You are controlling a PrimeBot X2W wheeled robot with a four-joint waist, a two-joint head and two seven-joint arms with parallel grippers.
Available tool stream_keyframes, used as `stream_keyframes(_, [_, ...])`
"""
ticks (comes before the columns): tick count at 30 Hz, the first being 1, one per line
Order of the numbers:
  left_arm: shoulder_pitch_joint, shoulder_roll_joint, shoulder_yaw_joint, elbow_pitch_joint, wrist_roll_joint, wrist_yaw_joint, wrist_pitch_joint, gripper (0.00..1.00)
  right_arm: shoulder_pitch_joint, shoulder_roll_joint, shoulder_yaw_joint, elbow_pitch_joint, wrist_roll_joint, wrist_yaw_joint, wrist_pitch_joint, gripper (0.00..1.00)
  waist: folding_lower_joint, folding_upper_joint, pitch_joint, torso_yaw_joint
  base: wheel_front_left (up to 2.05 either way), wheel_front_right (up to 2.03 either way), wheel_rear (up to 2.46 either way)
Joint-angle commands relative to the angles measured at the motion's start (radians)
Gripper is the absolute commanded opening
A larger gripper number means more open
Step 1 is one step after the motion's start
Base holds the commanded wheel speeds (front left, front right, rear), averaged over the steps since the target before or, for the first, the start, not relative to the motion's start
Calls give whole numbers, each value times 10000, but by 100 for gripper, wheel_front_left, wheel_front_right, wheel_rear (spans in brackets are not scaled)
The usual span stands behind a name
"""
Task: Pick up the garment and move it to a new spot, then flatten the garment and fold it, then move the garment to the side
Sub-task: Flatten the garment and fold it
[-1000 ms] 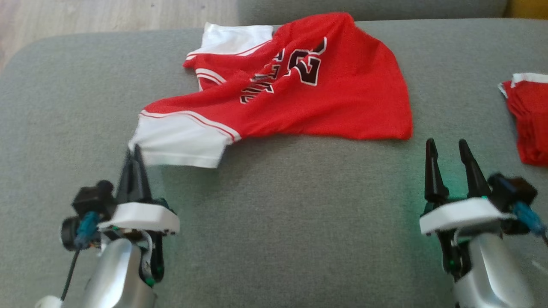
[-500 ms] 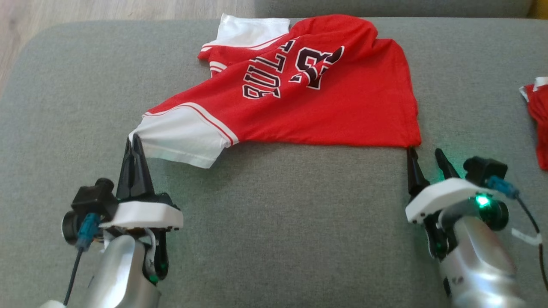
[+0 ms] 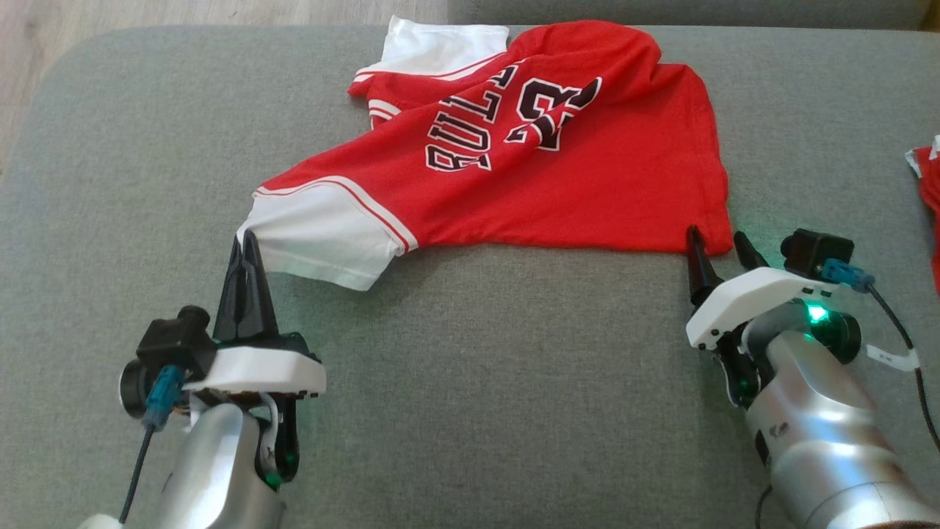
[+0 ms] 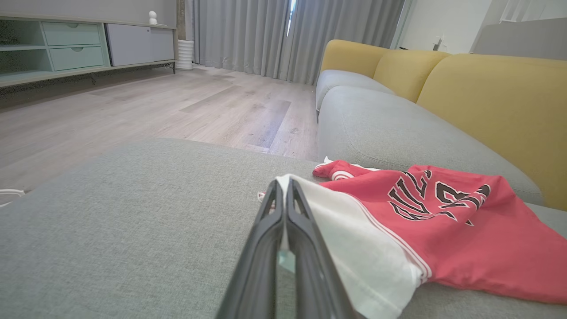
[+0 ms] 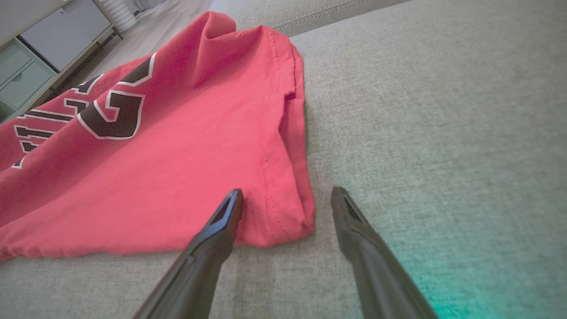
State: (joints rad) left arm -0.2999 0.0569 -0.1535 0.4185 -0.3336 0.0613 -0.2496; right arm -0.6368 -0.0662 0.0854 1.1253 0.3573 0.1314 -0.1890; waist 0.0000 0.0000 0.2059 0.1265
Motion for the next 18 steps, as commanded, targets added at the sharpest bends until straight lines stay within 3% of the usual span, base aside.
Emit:
stream_keyframes(1, [-291, 122, 304, -264, 8, -9, -114, 0, -35, 160, 393, 125, 123, -7, 127, 100, 0, 0, -15, -13, 0, 0, 0])
stream_keyframes(3, [-304, 115, 306, -272, 11, -3, -116, 0, -148, 160, 623, 339, 227, -7, 83, 99, 0, 0, -24, -38, 0, 0, 0])
stream_keyframes(5, [-314, 110, 313, -282, 14, 5, -118, 0, -240, 160, 850, 499, 372, -7, 53, 10, 0, 0, -24, -70, 0, 0, 0])
stream_keyframes(6, [-317, 109, 319, -284, 15, 9, -118, 0, -278, 160, 994, 533, 461, -7, 44, 0, 0, 0, -25, -87, 0, 0, 0])
stream_keyframes(13, [-227, 163, 433, -291, 26, -12, -120, 0, -403, 160, 1849, 150, 917, -7, -438, 0, 0, 0, -238, -323, 0, 0, 0])
stream_keyframes(18, [-168, 175, 595, -468, -86, -91, -121, 0, -488, 160, 1777, -420, 850, -7, -682, 0, 0, 0, -607, -572, 0, 0, 0])
